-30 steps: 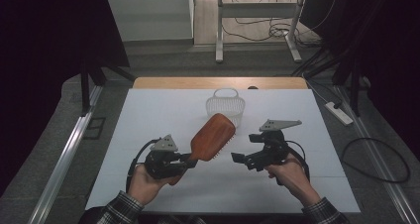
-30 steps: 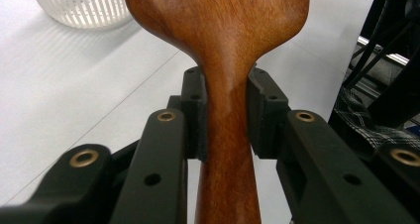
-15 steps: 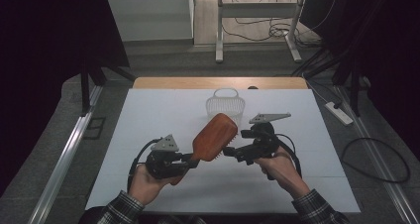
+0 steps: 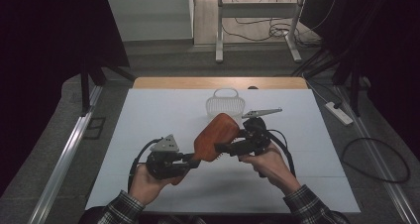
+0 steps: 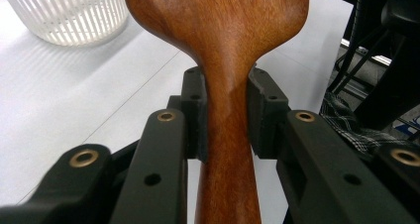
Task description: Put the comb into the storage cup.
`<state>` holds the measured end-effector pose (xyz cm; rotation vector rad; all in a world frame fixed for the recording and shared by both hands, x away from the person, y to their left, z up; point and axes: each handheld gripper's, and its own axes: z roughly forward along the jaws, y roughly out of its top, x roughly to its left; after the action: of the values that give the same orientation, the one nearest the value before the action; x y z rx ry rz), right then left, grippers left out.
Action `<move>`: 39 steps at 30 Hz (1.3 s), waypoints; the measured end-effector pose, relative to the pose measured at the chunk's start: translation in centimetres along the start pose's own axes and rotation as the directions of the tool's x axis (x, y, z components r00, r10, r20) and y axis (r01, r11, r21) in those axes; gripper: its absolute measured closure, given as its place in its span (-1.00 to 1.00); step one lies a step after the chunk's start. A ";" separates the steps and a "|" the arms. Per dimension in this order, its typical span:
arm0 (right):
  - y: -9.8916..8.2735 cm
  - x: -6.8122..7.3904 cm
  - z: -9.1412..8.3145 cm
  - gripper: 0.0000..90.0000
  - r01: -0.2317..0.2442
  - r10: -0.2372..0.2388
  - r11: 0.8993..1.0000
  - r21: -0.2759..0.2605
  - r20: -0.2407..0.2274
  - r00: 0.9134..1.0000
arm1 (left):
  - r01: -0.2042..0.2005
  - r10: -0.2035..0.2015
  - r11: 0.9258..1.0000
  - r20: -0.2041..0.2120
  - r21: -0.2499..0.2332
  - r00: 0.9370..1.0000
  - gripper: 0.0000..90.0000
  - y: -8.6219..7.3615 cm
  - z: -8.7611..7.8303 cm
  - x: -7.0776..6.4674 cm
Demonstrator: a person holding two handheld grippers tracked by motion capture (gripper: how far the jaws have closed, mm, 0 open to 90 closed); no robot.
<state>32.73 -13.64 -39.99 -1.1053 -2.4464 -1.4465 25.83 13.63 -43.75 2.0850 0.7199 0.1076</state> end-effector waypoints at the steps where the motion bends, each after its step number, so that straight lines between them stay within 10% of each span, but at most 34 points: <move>1: 0.0 0.0 0.0 -1.00 0.000 0.000 1.000 0.000 0.000 1.000 | 0.000 0.000 1.000 0.000 0.000 1.000 0.61 0.0 0.0 0.0; 24: 0.6 -0.3 1.2 -0.43 -0.101 0.100 0.995 -0.018 -0.069 0.993 | -0.019 0.019 1.000 -0.011 0.002 1.000 0.61 0.0 0.3 -0.2; 32: 0.4 -1.3 0.8 -0.03 -0.209 0.199 0.977 -0.035 -0.191 0.961 | -0.072 0.074 0.996 -0.040 0.061 0.996 0.61 -0.1 1.2 -0.5; 39: 0.5 -0.9 0.8 0.10 -0.184 0.179 0.983 -0.010 -0.186 0.966 | -0.082 0.087 0.992 -0.049 0.093 0.995 0.61 -0.1 1.9 -0.6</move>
<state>33.91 -13.40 -40.45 -1.1128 -2.1460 -1.4586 25.92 11.94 -44.83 2.2068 0.6798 0.1813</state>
